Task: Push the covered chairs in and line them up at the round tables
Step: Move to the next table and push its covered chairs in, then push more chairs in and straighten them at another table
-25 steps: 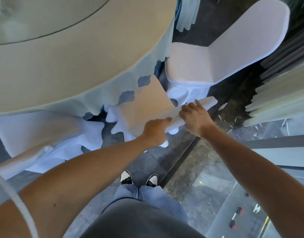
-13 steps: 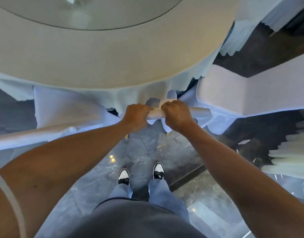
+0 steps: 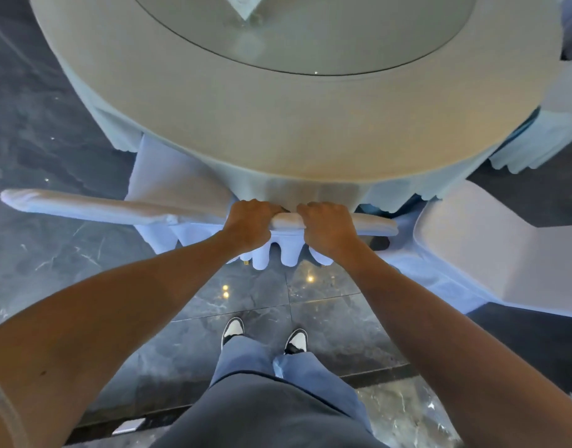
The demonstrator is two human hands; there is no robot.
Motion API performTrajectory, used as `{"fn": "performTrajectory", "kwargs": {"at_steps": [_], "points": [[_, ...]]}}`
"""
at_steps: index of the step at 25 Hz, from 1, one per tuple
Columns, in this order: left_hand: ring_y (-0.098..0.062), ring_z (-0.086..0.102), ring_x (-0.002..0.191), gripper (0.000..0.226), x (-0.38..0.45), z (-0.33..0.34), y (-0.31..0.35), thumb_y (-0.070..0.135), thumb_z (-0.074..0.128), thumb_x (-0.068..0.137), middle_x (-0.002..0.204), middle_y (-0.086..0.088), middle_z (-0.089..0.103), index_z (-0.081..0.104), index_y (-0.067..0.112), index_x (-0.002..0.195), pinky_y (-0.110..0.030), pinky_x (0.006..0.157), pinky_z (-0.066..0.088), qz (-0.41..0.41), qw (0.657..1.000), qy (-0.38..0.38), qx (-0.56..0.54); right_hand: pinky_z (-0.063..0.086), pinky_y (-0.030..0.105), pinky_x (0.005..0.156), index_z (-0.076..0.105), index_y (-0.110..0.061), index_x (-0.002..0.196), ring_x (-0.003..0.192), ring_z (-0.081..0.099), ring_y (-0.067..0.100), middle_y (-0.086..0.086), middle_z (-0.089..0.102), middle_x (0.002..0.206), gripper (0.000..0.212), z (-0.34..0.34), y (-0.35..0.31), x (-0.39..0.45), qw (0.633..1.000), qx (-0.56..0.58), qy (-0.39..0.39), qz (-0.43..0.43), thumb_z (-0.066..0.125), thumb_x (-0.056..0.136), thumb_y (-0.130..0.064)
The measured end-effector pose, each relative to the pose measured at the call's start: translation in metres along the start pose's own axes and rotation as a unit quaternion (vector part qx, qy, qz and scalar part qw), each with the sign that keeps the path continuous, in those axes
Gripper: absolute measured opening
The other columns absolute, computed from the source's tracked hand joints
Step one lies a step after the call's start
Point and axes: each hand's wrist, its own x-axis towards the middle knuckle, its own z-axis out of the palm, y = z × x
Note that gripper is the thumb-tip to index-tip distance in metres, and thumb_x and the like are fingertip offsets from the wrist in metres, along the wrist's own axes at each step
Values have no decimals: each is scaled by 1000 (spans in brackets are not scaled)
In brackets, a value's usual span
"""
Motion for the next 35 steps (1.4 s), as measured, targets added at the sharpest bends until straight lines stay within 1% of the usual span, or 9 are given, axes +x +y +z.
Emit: {"fn": "performTrajectory", "kwargs": {"at_steps": [6, 9, 12, 15, 22, 26, 30, 33, 35], "points": [[-18, 51, 76, 56, -6, -2, -13, 4, 51, 78, 93, 6, 71, 64, 42, 118, -28, 65, 34, 14, 998, 8, -62, 36, 30, 64, 59, -17, 111, 82, 62, 26, 2, 65, 92, 30, -1, 1, -4, 1000, -3, 14, 6, 55, 82, -11], [-17, 52, 75, 54, -9, -5, -14, 7, 52, 77, 89, 8, 70, 67, 43, 113, -28, 64, 35, 5, 996, 2, -86, 37, 30, 65, 57, -17, 113, 84, 62, 25, 1, 65, 94, 28, -1, 1, -6, 1000, -13, 7, 10, 55, 85, -13], [-18, 54, 74, 51, -9, -8, -13, 8, 55, 73, 79, 11, 64, 70, 42, 108, -27, 61, 34, 8, 996, -11, -84, 37, 30, 62, 56, -21, 112, 83, 61, 23, -2, 65, 92, 29, 7, 12, -11, 999, 0, 20, 43, 57, 83, -16], [-21, 59, 76, 53, -8, -9, -15, 10, 55, 71, 84, 7, 71, 70, 44, 109, -27, 58, 34, 27, 997, -7, -68, 35, 30, 58, 59, -27, 109, 73, 60, 21, -4, 65, 82, 33, 18, 16, -16, 995, -5, 45, 87, 57, 78, -17], [-24, 64, 78, 37, -2, -6, -8, 21, 61, 77, 86, 3, 72, 70, 34, 110, -27, 61, 36, 53, 993, -24, -100, 37, 33, 62, 61, -15, 100, 74, 56, 26, 2, 63, 81, 25, 21, 25, -26, 990, 71, 84, 86, 61, 74, -12], [-26, 65, 87, 36, 6, -12, 37, 24, 61, 82, 97, 2, 71, 66, 31, 117, -27, 66, 37, 97, 987, -34, -122, 42, 33, 68, 62, -12, 102, 80, 61, 28, 6, 68, 88, 27, 26, 49, -49, 980, 123, 123, 97, 66, 76, -14], [-26, 65, 94, 42, 18, -12, 109, 26, 59, 87, 108, 0, 70, 61, 29, 128, -30, 71, 42, 121, 985, -30, -121, 43, 29, 73, 62, -12, 121, 102, 61, 25, 5, 68, 114, 38, 32, 100, -90, 969, 170, 127, 126, 66, 83, -13], [-29, 62, 110, 45, 31, -9, 181, 28, 58, 91, 124, -3, 66, 56, 24, 136, -36, 87, 49, 143, 984, -15, -103, 48, 34, 79, 57, -16, 132, 108, 60, 25, 3, 63, 127, 42, 39, 162, -131, 965, 184, 89, 165, 59, 90, -16], [-28, 56, 122, 52, 38, 0, 229, 30, 57, 94, 138, -3, 58, 47, 23, 145, -36, 99, 44, 144, 984, -28, -104, 46, 35, 88, 53, -21, 137, 114, 58, 25, 1, 59, 134, 44, 48, 211, -161, 964, 175, 47, 196, 55, 93, -22]]}}
